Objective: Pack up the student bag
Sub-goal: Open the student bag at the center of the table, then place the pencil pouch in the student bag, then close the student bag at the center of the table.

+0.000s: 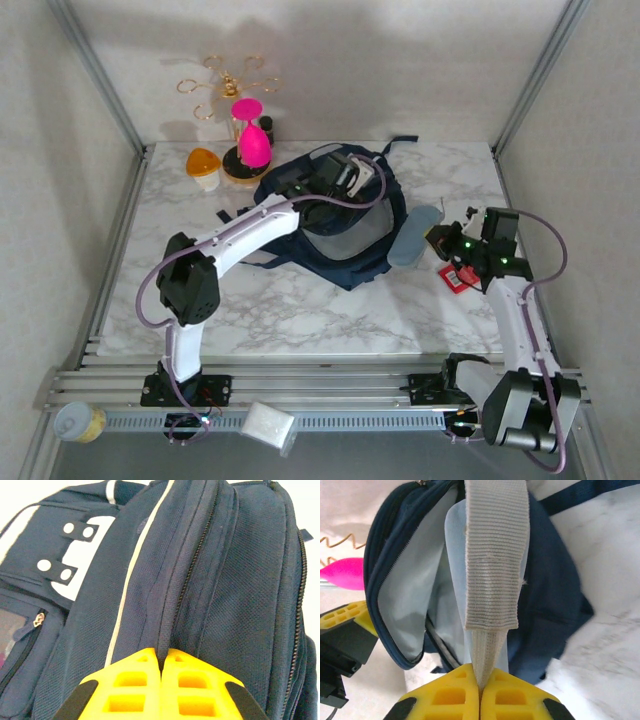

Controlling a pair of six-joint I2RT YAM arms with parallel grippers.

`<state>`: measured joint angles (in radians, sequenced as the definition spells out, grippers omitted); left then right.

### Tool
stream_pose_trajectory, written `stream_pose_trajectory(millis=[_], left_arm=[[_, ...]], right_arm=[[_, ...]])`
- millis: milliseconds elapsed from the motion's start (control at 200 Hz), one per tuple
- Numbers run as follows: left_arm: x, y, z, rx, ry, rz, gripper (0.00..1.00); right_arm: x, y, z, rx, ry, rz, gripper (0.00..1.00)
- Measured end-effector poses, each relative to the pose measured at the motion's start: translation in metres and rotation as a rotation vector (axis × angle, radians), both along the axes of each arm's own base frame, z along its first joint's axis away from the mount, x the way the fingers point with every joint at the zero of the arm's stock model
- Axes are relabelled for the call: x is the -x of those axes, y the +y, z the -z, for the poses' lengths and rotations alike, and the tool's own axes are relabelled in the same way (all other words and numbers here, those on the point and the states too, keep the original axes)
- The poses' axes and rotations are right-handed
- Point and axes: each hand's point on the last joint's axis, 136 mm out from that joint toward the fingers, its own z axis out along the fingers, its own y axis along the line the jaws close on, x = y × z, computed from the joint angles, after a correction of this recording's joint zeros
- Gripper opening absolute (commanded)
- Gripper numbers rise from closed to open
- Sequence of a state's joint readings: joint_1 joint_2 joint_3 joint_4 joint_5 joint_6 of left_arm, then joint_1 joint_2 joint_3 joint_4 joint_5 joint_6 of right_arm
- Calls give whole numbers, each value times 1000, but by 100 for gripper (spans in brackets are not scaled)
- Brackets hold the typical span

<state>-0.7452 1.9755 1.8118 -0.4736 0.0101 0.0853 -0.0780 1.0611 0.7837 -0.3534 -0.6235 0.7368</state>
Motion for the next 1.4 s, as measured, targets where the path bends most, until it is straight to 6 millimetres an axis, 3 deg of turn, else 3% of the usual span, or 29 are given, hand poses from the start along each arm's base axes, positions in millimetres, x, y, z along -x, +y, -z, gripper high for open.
stream_pose_trajectory(millis=[240, 526, 726, 831, 1001, 1081, 1312, 1397], left_arm=[[-2, 2, -15, 99, 36, -73, 0], [-1, -4, -27, 230, 106, -150, 0], [-2, -7, -30, 296, 134, -190, 0], [-5, -7, -33, 323, 139, -205, 0], [-11, -2, -35, 353, 152, -226, 0], [-14, 1, -37, 370, 154, -233, 0], [-13, 3, -34, 411, 171, -218, 0], [-5, 0, -23, 420, 199, -187, 13]], right_arm=[[-45, 60, 16, -122, 24, -17, 6], [-114, 138, 78, -216, 52, 92, 10], [-159, 177, 82, -298, -41, 116, 36], [-164, 181, 84, -298, -55, 104, 50], [-148, 175, 87, -242, -48, 78, 57], [-130, 165, 84, -192, -39, 72, 62], [-93, 124, 61, -92, -63, 69, 62], [-82, 101, 44, -22, -87, 94, 62]])
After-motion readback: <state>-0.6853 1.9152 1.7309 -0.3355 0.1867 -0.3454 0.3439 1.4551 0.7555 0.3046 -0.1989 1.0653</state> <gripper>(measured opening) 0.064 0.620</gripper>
